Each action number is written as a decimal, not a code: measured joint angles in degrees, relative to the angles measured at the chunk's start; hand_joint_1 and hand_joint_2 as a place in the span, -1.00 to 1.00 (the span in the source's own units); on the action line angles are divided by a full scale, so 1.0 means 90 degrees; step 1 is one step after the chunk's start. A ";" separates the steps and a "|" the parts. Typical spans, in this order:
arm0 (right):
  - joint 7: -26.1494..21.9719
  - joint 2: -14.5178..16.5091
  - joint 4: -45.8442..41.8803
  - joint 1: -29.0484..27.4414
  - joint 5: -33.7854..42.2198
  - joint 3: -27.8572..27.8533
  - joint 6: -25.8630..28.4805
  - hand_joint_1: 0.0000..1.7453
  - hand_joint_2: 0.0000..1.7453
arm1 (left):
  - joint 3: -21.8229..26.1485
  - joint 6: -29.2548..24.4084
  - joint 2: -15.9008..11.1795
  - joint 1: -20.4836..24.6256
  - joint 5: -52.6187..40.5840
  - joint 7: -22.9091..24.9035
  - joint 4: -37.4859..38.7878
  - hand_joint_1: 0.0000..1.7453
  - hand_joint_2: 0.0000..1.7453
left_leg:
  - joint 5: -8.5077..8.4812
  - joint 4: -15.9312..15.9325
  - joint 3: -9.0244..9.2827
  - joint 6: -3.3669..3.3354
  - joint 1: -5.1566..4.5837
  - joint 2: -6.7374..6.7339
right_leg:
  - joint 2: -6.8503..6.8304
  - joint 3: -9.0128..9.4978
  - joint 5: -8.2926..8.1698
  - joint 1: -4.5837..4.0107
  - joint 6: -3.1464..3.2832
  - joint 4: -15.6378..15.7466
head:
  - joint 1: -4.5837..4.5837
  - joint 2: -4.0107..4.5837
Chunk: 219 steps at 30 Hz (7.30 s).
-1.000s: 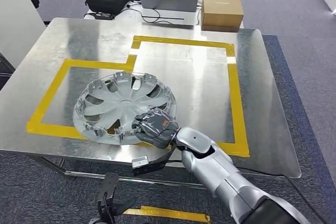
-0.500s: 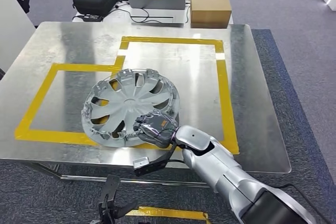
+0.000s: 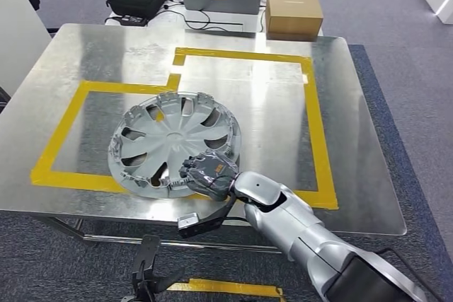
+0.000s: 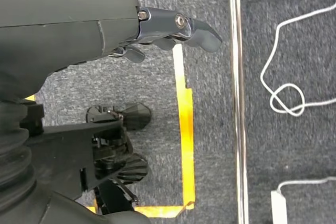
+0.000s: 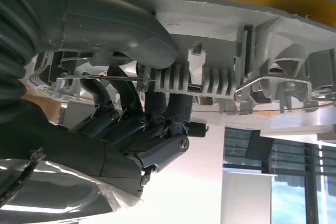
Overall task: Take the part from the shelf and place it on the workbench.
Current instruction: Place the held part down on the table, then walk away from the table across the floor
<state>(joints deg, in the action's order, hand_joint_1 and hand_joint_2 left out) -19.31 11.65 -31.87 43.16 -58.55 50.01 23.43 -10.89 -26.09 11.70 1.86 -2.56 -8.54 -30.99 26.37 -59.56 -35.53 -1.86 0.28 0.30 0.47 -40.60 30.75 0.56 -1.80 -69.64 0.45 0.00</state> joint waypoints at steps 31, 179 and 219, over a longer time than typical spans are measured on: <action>0.1202 -0.1325 0.0599 0.0047 -0.0250 -0.0185 0.0575 1.00 1.00 | 0.0005 -0.0313 -0.0124 -0.0432 0.0216 0.0029 -0.0241 -1.00 1.00 | 0.0004 -0.0001 0.0030 -0.0026 0.0010 0.0006 | -0.0016 -0.0022 0.0151 0.0031 -0.0065 -0.0167 | -0.0033 0.0000; -0.0526 -0.0015 0.1108 -0.4158 0.1935 -1.2224 -0.0032 -1.00 -1.00 | 0.1547 -0.0105 0.0315 -0.0501 0.0233 -0.0664 -0.0103 -1.00 -1.00 | 0.0210 0.0389 0.0723 -0.0102 -0.0057 -0.0058 | -0.0059 0.0386 -0.0142 0.0002 -0.0091 0.0915 | -0.0061 0.0000; 0.1869 -0.0112 0.2227 -0.4265 0.1093 -1.2222 -0.1939 -1.00 -1.00 | 0.0654 0.0079 -0.0066 0.0149 0.0500 -0.0543 0.1071 -1.00 -1.00 | 0.0001 0.0359 0.0497 0.0008 -0.0112 -0.0117 | -0.0063 0.1260 -0.0185 0.0001 -0.0058 0.1488 | -0.0032 0.0000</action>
<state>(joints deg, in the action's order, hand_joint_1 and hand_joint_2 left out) -2.49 10.64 -11.83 4.78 -48.72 -59.98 5.98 -5.01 -25.38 11.11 3.20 1.94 -13.42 -21.35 26.37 -56.33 -31.05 -1.79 -0.73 -0.76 -0.10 -29.26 29.09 0.58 -2.32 -56.25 0.17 0.00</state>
